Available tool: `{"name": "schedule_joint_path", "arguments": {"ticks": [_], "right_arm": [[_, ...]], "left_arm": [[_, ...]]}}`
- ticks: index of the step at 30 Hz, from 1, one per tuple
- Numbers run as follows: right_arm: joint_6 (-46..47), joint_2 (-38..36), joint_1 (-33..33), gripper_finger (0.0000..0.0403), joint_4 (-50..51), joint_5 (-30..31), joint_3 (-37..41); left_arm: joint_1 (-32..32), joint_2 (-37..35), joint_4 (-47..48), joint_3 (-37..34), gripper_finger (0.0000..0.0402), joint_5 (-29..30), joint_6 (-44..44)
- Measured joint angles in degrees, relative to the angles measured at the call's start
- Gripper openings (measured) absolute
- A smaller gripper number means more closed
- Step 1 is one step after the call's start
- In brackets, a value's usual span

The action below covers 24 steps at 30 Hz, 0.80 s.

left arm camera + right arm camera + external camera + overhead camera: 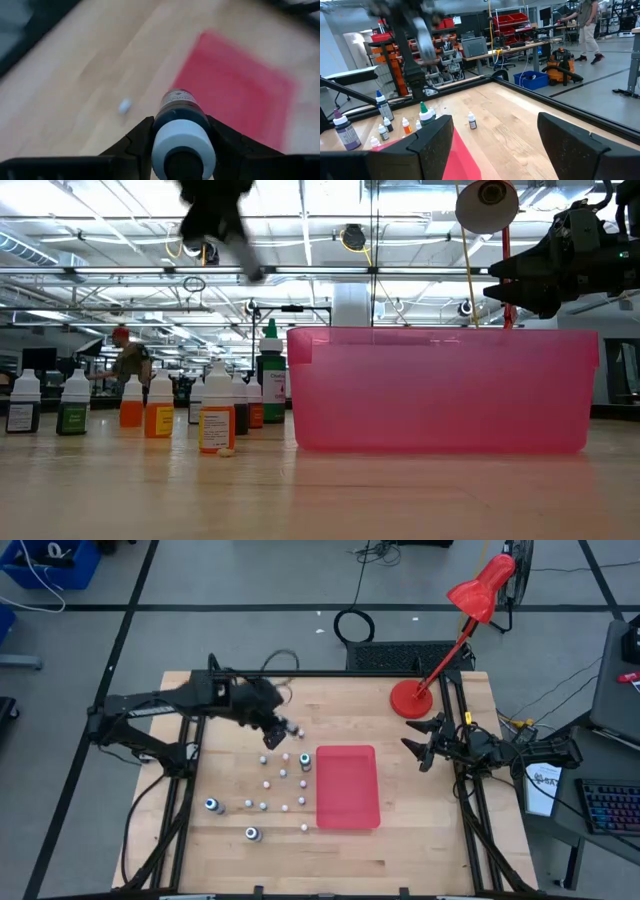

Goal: Pick & Place food coloring
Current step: Put the big black food coloring bottle into the red bin

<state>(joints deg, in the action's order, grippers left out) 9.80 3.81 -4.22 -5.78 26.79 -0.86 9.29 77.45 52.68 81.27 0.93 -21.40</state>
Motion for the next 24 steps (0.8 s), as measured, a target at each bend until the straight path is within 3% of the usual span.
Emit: {"name": "schedule_joint_path", "arguments": {"ticks": [5, 11, 16, 24], "right_arm": [[-0.02, 0.00, -0.01, 0.0279, 0.00, 0.00, -0.01], [0.00, 0.00, 0.01, 0.0279, 0.00, 0.00, -0.01], [-0.01, 0.00, 0.00, 0.0279, 0.00, 0.00, 0.01], [0.00, 0.00, 0.01, 0.0279, 0.00, 0.00, 0.01]], "left_arm": [[-3.71, 7.54, 2.39, 14.32, 0.0144, -0.86, 7.42], [-9.86, 24.20, 4.92, 29.07, 0.0144, -5.81, 22.00], [-12.34, 36.77, 16.32, 41.31, 0.0144, -1.16, 28.07], [-12.41, 48.36, 20.09, 42.21, 0.0144, 5.69, 28.35]]}}
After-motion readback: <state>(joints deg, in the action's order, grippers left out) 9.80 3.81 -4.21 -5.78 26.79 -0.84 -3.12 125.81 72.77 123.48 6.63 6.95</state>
